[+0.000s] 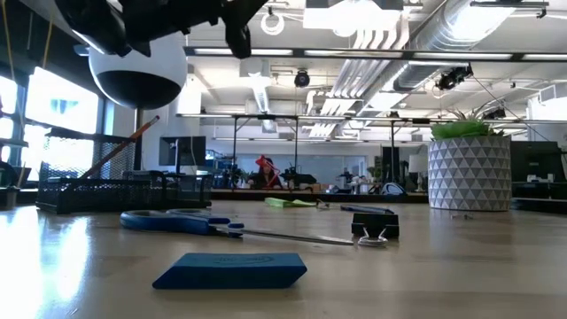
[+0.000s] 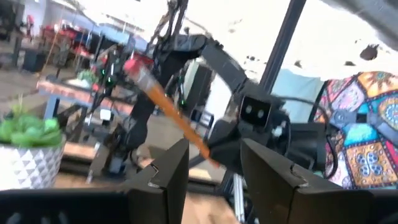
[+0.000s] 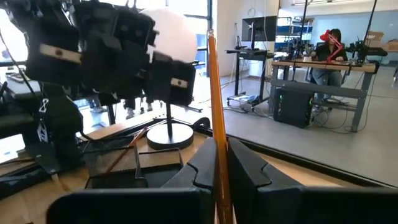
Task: Pick and place office supplies into organizer
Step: Put the orange pencil into the black mesh desk organizer
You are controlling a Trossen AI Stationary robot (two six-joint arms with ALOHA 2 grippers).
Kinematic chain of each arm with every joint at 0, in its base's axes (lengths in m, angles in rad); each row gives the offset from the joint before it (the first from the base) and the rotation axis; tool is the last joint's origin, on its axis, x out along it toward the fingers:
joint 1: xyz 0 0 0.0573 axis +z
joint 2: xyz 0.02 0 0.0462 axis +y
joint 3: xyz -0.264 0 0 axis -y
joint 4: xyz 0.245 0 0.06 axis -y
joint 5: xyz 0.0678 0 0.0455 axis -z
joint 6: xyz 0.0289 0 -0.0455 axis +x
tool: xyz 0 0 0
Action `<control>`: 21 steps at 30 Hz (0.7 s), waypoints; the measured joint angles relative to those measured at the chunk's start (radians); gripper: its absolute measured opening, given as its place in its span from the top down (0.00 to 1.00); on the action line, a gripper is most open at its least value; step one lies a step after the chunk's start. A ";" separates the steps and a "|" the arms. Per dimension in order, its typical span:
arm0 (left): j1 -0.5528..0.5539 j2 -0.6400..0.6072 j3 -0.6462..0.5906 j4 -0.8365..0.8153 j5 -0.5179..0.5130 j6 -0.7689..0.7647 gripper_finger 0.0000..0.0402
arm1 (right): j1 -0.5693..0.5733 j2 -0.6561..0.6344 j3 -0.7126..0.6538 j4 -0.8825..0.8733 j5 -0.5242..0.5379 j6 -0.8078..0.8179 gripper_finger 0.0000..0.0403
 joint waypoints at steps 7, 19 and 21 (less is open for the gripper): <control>-0.050 0.000 0.090 -0.125 -0.174 0.046 0.66 | 0.000 0.002 0.000 0.087 -0.006 -0.136 0.98; -0.068 0.021 0.221 -0.312 -0.183 0.067 0.66 | 0.001 0.002 0.000 0.095 -0.007 -0.163 0.97; -0.068 0.040 0.223 -0.296 -0.183 0.066 0.66 | 0.001 0.002 0.000 0.096 -0.007 -0.168 0.97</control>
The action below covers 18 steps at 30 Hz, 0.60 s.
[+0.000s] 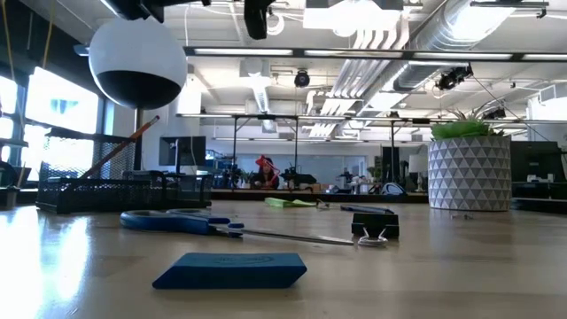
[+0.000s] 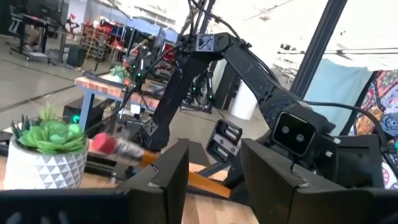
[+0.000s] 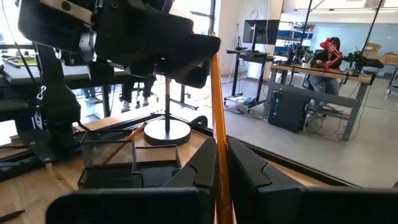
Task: Pick and place office supplies into organizer
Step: Put the orange pencil into the black mesh desk organizer
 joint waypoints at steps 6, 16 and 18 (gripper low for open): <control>0.001 0.038 -0.002 -0.013 0.008 -0.022 0.66 | 0.000 0.000 -0.001 -0.005 0.000 -0.015 0.98; 0.002 -0.015 -0.002 -0.010 0.103 -0.014 0.66 | -0.042 0.000 -0.001 -0.054 0.007 -0.016 0.99; 0.002 -0.025 -0.002 -0.020 0.159 -0.014 0.66 | -0.053 0.000 -0.001 -0.069 0.008 -0.016 0.98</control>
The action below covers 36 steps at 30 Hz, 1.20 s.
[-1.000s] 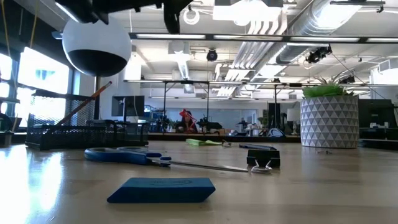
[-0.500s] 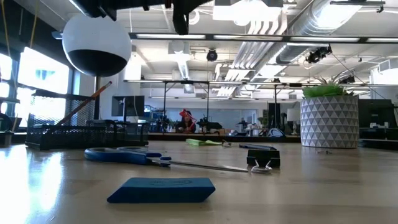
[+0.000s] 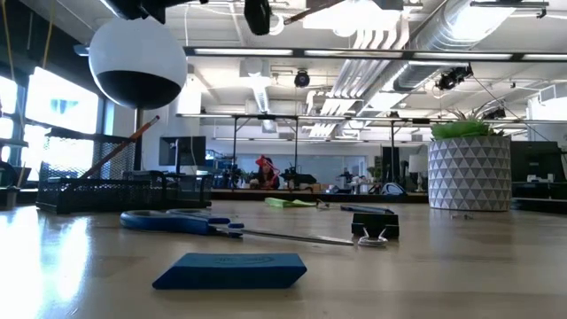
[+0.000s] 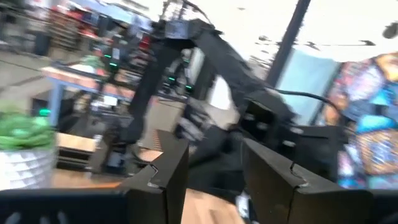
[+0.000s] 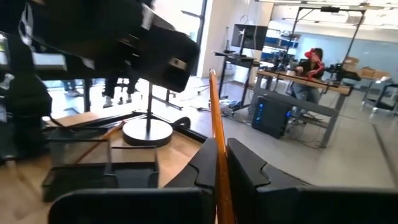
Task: Pick and place office supplies into organizer
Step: Put the orange pencil into the black mesh desk organizer
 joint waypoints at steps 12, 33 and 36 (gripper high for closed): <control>-0.006 -0.011 -0.001 -0.156 -0.005 0.039 0.66 | -0.035 -0.078 0.000 -0.051 0.005 -0.072 0.98; 0.041 0.086 -0.001 0.089 -0.215 -0.177 0.66 | -0.017 -0.086 0.002 0.016 0.004 -0.142 0.97; 0.040 0.090 -0.001 0.095 -0.233 -0.196 0.66 | -0.017 -0.086 0.002 0.016 0.004 -0.144 0.97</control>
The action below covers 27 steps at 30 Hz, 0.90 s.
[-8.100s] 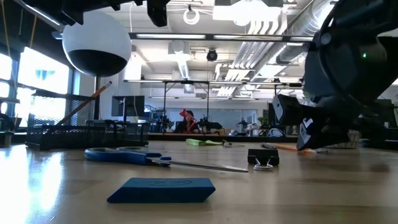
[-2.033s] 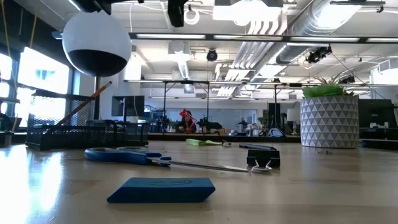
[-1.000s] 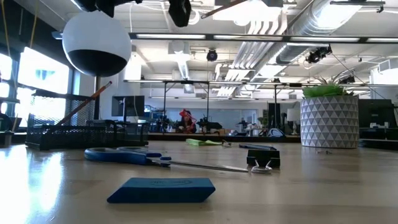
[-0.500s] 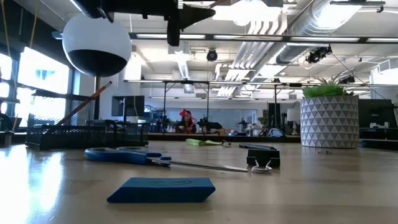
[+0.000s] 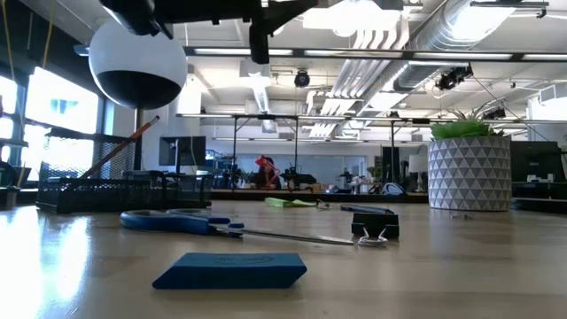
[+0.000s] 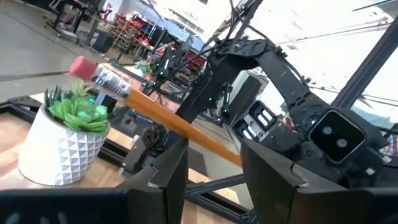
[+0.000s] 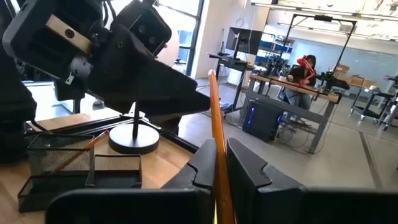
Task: Pick and place office supplies into organizer
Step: Put the orange pencil into the black mesh desk organizer
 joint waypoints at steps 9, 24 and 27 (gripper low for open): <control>0.000 0.001 0.000 0.037 -0.067 -0.028 0.66 | 0.000 0.000 0.000 0.018 0.002 -0.012 0.97; 0.000 0.001 0.000 0.087 -0.119 -0.054 0.66 | -0.008 0.003 0.000 0.019 -0.040 -0.012 0.98; 0.000 0.001 0.000 0.087 -0.109 -0.054 0.66 | -0.011 0.006 0.000 0.019 -0.057 -0.012 0.99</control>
